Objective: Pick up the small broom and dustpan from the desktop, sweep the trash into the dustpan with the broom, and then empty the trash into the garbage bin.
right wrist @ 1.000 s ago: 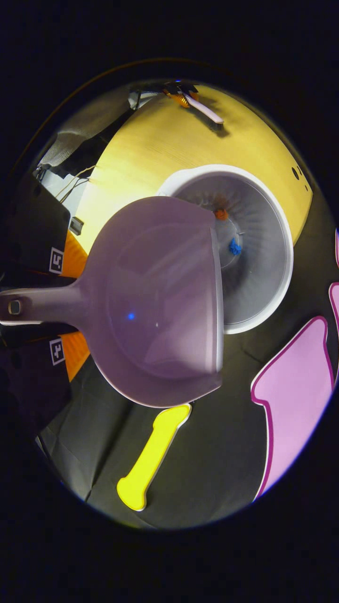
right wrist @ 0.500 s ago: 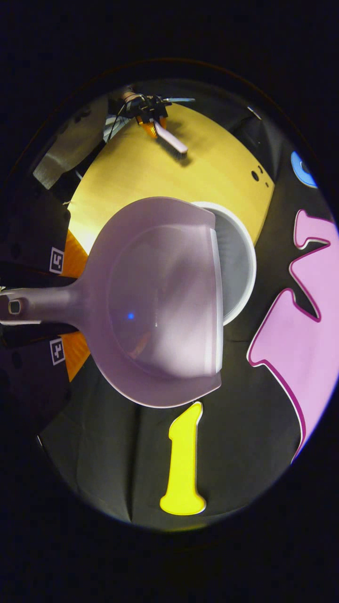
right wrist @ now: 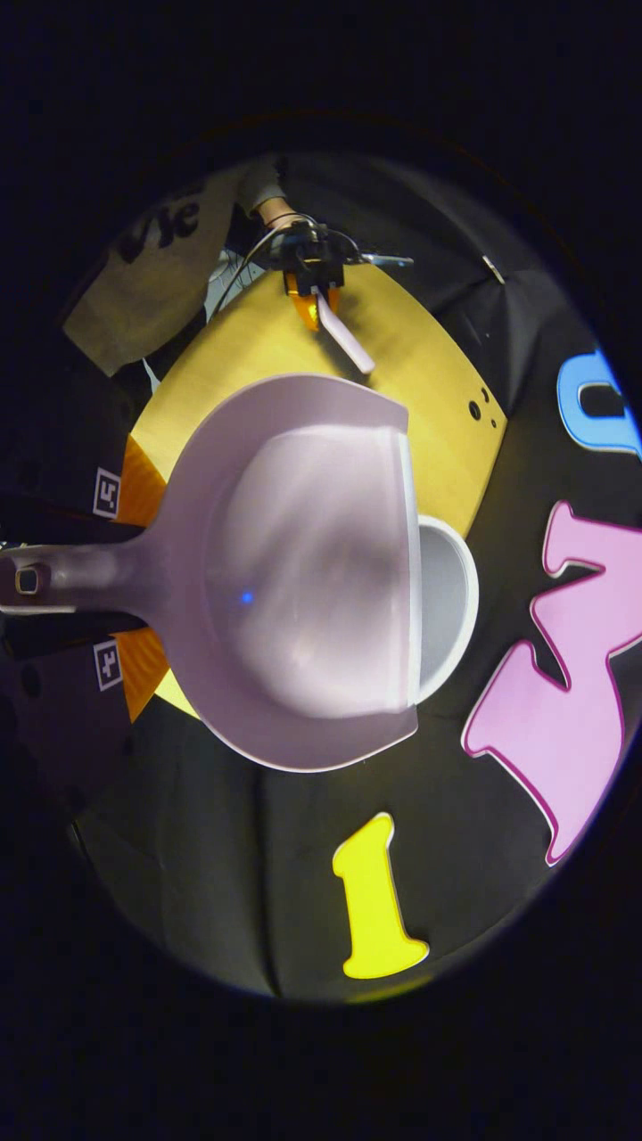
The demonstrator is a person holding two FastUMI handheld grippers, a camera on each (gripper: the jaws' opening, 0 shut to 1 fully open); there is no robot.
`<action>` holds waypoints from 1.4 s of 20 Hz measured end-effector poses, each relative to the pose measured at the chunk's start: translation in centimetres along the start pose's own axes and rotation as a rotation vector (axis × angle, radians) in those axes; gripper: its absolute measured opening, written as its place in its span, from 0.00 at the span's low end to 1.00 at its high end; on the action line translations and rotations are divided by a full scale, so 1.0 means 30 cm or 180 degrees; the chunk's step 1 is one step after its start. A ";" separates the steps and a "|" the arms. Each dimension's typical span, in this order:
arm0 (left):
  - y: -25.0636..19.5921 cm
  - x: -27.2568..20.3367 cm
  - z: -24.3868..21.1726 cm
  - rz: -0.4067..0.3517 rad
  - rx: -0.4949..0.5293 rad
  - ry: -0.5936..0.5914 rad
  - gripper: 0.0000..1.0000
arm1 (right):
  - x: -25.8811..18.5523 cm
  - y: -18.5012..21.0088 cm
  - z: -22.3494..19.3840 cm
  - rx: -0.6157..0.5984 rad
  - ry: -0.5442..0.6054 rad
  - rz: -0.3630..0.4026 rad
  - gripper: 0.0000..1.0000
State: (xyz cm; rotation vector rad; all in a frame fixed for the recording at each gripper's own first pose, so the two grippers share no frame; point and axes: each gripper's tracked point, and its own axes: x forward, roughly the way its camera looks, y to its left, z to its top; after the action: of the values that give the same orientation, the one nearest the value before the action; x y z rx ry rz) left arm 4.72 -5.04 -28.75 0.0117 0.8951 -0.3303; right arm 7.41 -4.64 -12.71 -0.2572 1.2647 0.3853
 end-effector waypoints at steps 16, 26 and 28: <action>0.028 -0.043 0.009 0.0105 0.0029 -0.0050 0.28 | 0.247 0.445 -0.152 0.0259 -0.0343 0.0369 0.34; 0.041 -0.045 -0.015 0.0154 -0.0002 -0.0028 0.28 | 0.530 0.643 -0.317 0.0378 -0.0024 0.0430 0.34; 0.045 -0.040 -0.030 0.0178 -0.0005 0.0008 0.28 | 0.589 0.674 -0.331 0.0475 -0.0021 0.0404 0.35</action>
State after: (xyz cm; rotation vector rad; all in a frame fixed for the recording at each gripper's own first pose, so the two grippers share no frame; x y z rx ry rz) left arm 3.72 -3.30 -28.55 0.0358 0.8959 -0.2775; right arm -5.30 12.26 -32.02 -0.0490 1.3002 0.3976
